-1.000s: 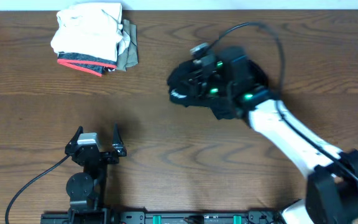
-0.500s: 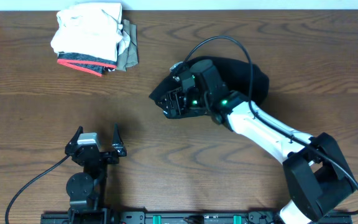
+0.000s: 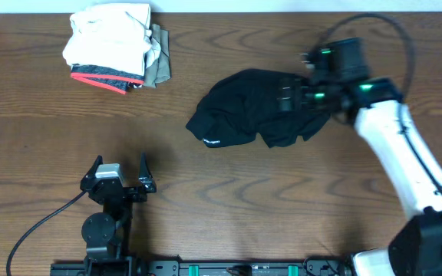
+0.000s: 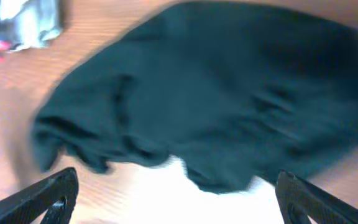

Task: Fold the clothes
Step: 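Pull the shirt rightward to spread it, right gripper holding its edge, then reach the left gripper to the shirt's left end and grasp it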

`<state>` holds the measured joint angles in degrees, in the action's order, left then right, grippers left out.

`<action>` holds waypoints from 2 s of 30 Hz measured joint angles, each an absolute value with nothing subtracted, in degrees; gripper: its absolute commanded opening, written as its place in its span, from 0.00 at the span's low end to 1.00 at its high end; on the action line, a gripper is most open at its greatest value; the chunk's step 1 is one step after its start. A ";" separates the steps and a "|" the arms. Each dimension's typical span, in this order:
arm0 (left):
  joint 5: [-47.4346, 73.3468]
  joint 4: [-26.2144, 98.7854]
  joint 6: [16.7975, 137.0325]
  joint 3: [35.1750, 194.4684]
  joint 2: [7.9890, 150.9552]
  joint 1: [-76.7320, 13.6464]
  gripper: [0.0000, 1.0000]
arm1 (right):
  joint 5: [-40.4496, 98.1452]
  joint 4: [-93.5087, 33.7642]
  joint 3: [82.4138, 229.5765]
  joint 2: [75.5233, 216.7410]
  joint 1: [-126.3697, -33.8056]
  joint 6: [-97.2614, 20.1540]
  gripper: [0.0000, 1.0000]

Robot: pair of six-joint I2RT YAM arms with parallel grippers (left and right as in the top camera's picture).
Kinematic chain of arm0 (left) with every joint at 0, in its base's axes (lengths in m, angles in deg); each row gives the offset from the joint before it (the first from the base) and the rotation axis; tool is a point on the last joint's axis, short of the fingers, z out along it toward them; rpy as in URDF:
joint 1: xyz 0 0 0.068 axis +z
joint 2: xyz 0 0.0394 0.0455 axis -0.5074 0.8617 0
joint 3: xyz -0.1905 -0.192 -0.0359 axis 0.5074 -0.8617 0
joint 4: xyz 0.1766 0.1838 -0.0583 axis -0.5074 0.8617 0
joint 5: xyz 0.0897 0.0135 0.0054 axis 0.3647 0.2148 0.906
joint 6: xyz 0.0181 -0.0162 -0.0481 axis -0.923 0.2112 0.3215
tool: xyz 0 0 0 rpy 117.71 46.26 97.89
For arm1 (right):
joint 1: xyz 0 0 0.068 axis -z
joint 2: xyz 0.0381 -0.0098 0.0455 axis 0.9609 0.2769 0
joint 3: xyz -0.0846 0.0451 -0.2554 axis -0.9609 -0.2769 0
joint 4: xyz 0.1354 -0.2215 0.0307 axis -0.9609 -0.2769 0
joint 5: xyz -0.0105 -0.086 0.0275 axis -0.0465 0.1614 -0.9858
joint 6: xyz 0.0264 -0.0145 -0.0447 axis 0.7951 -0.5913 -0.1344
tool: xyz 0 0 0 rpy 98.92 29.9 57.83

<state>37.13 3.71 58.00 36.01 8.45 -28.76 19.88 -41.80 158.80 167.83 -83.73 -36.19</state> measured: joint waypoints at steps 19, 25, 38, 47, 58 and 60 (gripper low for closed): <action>37.15 3.71 58.00 36.01 8.45 -28.76 0.98 | 21.95 -49.93 149.23 167.78 -69.30 -36.17 0.99; 37.13 3.71 58.00 36.01 8.45 -28.76 0.98 | 21.93 -49.73 146.91 167.78 -69.34 -36.17 0.99; 18.16 -3.96 73.21 35.59 8.47 -28.71 0.98 | 21.89 -49.53 146.08 167.78 -69.34 -36.17 0.99; 13.50 -4.97 78.89 35.61 8.54 -28.71 0.98 | 20.79 -48.66 146.08 167.78 -69.34 -36.17 0.99; 11.95 12.36 76.27 52.20 27.31 -28.71 0.98 | 17.80 -47.57 145.95 167.78 -70.20 -36.17 0.99; 11.95 16.95 75.37 57.60 34.44 -28.71 0.98 | 17.54 -47.39 145.89 167.78 -70.81 -36.00 0.99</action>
